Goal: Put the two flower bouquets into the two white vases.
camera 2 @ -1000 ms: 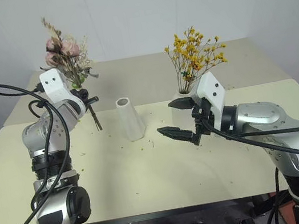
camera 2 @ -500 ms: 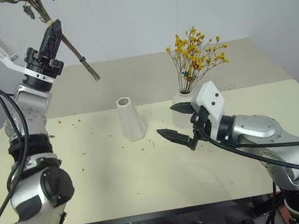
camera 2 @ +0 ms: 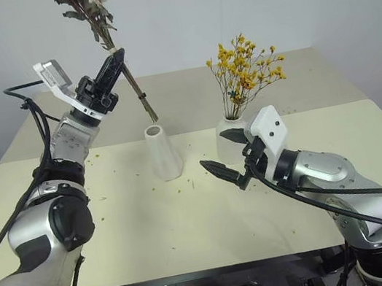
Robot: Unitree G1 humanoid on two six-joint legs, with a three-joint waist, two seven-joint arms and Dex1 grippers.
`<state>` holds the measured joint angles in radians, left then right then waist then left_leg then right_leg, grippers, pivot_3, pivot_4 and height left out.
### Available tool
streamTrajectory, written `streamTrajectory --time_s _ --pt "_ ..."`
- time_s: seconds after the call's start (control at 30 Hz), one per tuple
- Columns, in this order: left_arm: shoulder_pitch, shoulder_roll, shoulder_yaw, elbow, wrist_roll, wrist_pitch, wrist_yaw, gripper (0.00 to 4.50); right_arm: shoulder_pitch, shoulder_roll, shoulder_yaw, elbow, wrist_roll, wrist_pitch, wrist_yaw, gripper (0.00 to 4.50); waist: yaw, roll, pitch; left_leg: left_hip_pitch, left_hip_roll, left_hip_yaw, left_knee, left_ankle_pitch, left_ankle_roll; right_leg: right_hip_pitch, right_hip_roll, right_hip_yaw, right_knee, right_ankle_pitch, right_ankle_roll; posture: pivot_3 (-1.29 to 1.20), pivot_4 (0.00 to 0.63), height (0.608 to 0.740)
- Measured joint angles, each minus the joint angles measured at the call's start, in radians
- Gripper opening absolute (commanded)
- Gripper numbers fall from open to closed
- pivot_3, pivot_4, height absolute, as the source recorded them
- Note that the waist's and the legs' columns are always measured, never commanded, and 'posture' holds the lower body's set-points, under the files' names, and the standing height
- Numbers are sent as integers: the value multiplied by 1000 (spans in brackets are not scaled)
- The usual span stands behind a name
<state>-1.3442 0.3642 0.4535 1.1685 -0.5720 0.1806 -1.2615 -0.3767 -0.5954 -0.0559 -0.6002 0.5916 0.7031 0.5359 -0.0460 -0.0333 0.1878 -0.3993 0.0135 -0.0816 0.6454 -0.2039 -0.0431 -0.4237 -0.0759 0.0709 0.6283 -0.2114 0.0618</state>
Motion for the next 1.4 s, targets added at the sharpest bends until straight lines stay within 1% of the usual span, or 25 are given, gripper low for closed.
streamTrajectory --time_s 0.37,0.63,0.77,1.4 --pt "0 9 -21 9 60 -31 -13 114 4 3 8 -2 -11 -5 -2 4500 1 0 0 0 0 0 0 0 0 0 0 0 0 0 0 0 150 740" --pt "1 8 -28 9 71 -52 -10 114 4 13 11 0 -21 -17 10 4500 1 0 0 0 0 0 0 0 0 0 0 0 0 0 0 0 150 740" --pt "6 7 -51 10 102 -80 -16 114 4 18 15 1 -27 -20 12 4500 0 0 0 0 0 0 0 0 0 0 0 0 0 0 0 0 150 740" --pt "16 -11 -63 53 147 -132 5 114 14 31 18 1 -39 -20 2 4500 1 0 0 0 0 0 0 0 0 0 0 0 1 0 0 0 150 740"
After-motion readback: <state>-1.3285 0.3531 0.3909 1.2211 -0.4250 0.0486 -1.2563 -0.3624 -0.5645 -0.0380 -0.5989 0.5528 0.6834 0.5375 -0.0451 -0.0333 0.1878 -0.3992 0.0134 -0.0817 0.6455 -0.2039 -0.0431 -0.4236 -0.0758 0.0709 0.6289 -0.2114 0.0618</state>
